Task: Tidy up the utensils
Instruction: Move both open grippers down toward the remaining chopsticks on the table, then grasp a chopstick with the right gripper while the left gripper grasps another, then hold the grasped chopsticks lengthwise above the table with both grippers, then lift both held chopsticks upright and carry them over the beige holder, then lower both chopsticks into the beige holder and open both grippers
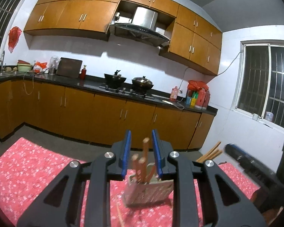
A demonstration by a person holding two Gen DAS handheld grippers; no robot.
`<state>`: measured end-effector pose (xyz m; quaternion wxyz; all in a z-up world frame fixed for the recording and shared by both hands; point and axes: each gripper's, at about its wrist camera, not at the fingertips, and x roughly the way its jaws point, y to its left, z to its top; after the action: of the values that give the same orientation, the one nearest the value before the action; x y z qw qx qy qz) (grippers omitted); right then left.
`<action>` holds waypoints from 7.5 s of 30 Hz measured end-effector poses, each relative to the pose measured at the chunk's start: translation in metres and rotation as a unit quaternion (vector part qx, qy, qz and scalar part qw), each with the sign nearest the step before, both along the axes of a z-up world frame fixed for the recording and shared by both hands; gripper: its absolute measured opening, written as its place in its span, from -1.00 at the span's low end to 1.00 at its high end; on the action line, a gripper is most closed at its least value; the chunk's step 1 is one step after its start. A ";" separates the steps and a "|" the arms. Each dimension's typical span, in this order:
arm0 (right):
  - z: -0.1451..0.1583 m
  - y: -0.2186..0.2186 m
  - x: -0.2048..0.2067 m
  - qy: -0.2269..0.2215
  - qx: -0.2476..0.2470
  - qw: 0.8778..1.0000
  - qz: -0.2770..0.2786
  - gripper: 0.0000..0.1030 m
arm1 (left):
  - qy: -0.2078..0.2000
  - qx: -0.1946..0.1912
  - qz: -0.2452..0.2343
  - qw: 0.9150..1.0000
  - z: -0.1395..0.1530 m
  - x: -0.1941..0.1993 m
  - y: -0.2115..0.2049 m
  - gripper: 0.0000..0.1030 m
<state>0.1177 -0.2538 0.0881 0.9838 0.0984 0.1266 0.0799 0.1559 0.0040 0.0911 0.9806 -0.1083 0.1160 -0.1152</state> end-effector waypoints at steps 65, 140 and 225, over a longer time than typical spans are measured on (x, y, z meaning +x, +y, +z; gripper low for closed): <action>-0.199 -0.026 0.057 0.309 -0.058 0.949 -0.037 -0.84 | 0.312 0.147 -0.047 0.938 -0.209 0.003 -0.041 -0.40; -0.134 -0.039 0.013 0.243 -0.058 0.967 -0.044 -0.85 | 0.267 0.130 0.023 0.955 -0.148 0.014 0.032 -0.85; 0.013 0.008 0.008 0.019 -0.026 0.999 0.011 0.20 | 0.013 0.010 0.011 1.000 0.022 0.000 -0.005 -0.05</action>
<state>0.1256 -0.2459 0.1015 0.9827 0.0727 0.1479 0.0851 0.1559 -0.0015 0.1132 0.9813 -0.1010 0.1284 -0.1018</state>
